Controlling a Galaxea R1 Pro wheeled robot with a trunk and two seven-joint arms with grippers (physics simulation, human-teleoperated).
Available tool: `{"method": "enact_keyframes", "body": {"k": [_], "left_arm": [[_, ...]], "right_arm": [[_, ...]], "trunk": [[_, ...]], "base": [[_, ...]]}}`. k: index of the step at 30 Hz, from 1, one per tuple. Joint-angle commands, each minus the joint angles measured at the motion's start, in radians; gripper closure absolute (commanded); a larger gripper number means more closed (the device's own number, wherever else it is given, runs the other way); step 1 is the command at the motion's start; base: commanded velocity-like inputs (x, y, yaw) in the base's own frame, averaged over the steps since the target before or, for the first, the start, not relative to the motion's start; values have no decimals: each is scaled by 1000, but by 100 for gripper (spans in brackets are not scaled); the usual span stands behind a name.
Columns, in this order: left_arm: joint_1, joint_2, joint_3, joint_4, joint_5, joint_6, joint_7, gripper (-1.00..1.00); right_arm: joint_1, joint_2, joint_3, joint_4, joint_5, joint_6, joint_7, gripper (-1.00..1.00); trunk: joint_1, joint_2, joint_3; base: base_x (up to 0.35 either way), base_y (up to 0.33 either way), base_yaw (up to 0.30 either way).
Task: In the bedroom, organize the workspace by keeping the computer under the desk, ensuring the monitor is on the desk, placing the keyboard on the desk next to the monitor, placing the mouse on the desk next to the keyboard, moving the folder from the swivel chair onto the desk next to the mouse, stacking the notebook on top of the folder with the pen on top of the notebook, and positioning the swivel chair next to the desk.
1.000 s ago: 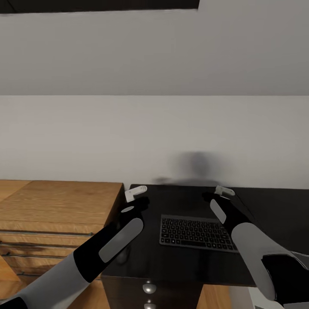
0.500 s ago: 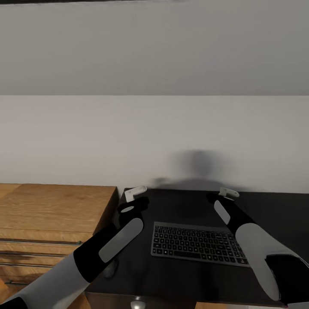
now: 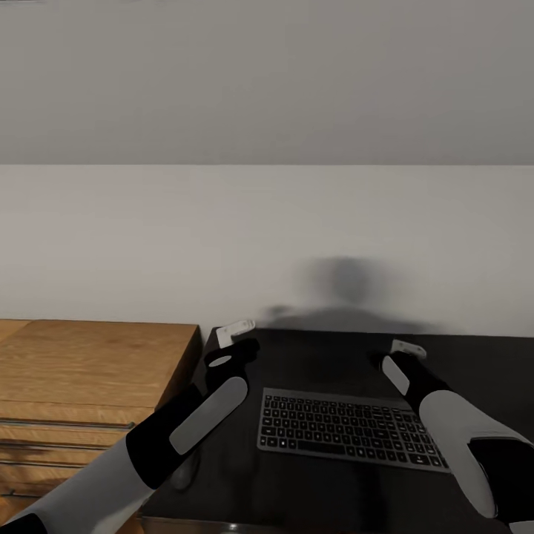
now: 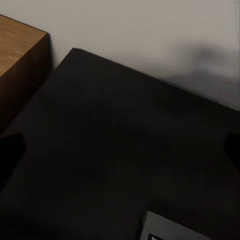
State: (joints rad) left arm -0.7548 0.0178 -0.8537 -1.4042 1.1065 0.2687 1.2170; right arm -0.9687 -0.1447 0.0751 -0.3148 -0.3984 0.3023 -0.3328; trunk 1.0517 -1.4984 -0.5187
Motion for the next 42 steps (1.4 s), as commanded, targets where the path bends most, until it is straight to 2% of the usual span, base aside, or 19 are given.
{"method": "enact_keyframes", "body": {"k": [1, 5, 21, 32, 33, 42], "left_arm": [[-1, 1, -2, -1, 1, 10, 6, -100], [-1, 1, -2, -4, 1, 10, 6, -100], [-1, 11, -2, -27, 2, 9, 6, -100], [-1, 11, -4, -32, 3, 9, 6, -100], [-1, 10, -6, -33, 3, 9, 6, -100], [-1, 10, -10, -33, 3, 9, 6, -100]], "right_arm": [[0, -3, 8, -2, -8, 19, -6, -100], [-1, -9, 8, -2, -9, 65, -6, -100], [-1, -14, 8, 0, -8, 123, -8, -100], [-1, -27, 8, 0, -10, 169, -9, -100], [-1, -28, 8, 0, -10, 207, -8, -100], [-1, -29, 8, -1, -10, 242, -7, -100]], "trunk": [[0, -1, -1], [0, -1, -1], [0, -1, -1], [0, -1, -1], [0, -1, -1], [0, -1, -1]], "base": [[80, -1, 0], [38, -1, 0], [6, 0, 0], [0, 0, 0], [0, 0, 0], [0, 0, 0]]}}
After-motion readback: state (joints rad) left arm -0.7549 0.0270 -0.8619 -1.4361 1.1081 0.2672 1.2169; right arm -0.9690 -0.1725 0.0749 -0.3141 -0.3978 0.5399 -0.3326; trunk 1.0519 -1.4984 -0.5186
